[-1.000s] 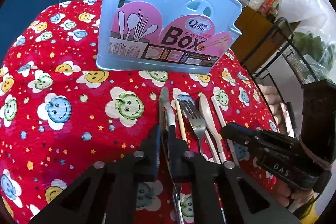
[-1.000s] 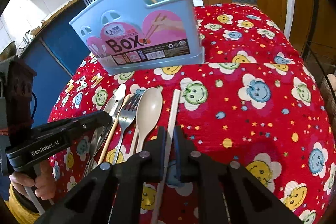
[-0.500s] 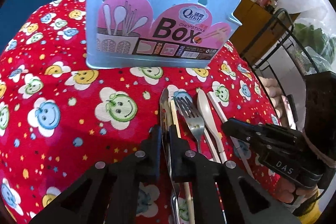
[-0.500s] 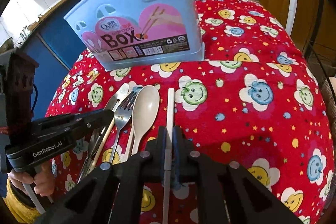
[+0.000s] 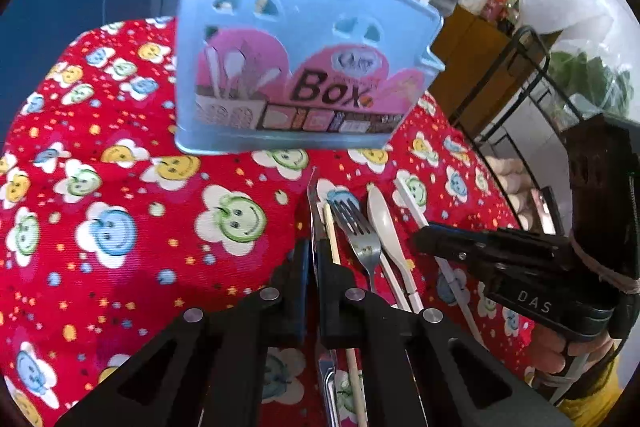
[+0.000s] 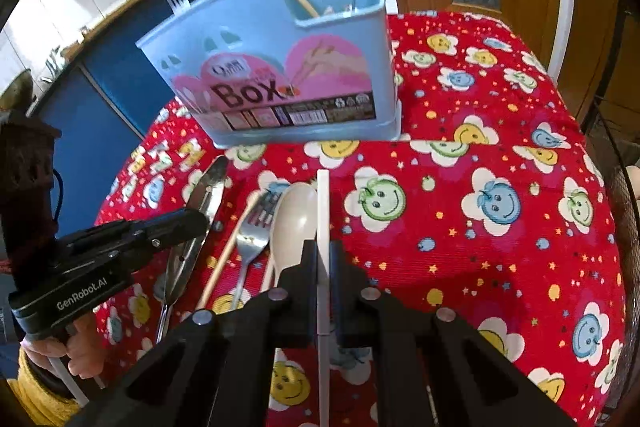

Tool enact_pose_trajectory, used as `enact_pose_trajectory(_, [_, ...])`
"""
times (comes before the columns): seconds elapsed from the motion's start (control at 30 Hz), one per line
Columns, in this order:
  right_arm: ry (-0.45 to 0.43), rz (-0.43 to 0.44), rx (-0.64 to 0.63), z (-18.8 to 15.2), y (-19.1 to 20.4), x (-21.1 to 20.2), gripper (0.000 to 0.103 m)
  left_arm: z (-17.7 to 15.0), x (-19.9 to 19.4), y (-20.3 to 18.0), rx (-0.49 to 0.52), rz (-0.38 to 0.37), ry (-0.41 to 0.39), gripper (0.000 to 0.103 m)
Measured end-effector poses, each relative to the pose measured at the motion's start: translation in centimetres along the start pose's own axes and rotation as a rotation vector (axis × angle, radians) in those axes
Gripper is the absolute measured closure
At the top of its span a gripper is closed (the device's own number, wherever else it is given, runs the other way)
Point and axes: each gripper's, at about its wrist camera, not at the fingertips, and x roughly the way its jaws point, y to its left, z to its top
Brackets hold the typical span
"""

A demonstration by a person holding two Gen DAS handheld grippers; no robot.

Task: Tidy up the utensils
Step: 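Lift the knife with the left tool while the right tool lifts the chopstick toward the box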

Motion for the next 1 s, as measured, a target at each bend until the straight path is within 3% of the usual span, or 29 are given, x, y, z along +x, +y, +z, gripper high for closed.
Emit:
enact_pose_trajectory(0.23, [-0.095, 0.03, 0.004, -0.1, 0.8, -2.5, 0.095, 0.4, -3.3, 0.5, -0.013, 0.011, -0.105, 0.1])
enact_pose_trajectory(0.5, [-0.262, 0.035, -0.014, 0.1, 1.8, -6.1, 0.095, 1.1, -7.1, -0.8, 0.012, 0.032, -0.268, 0.1])
enact_pose_trajectory(0.67, [-0.353, 0.017, -0.032, 1.0, 2.3, -7.8, 0.095, 2.8, -9.1, -1.3, 0.024, 0.046, -0.354, 0.1])
enact_pose_trajectory(1.0, [-0.424, -0.003, -0.068, 3.3, 2.6, -9.1, 0.095, 8.2, -11.4, -1.8, 0.044, 0.088, -0.476, 0.1])
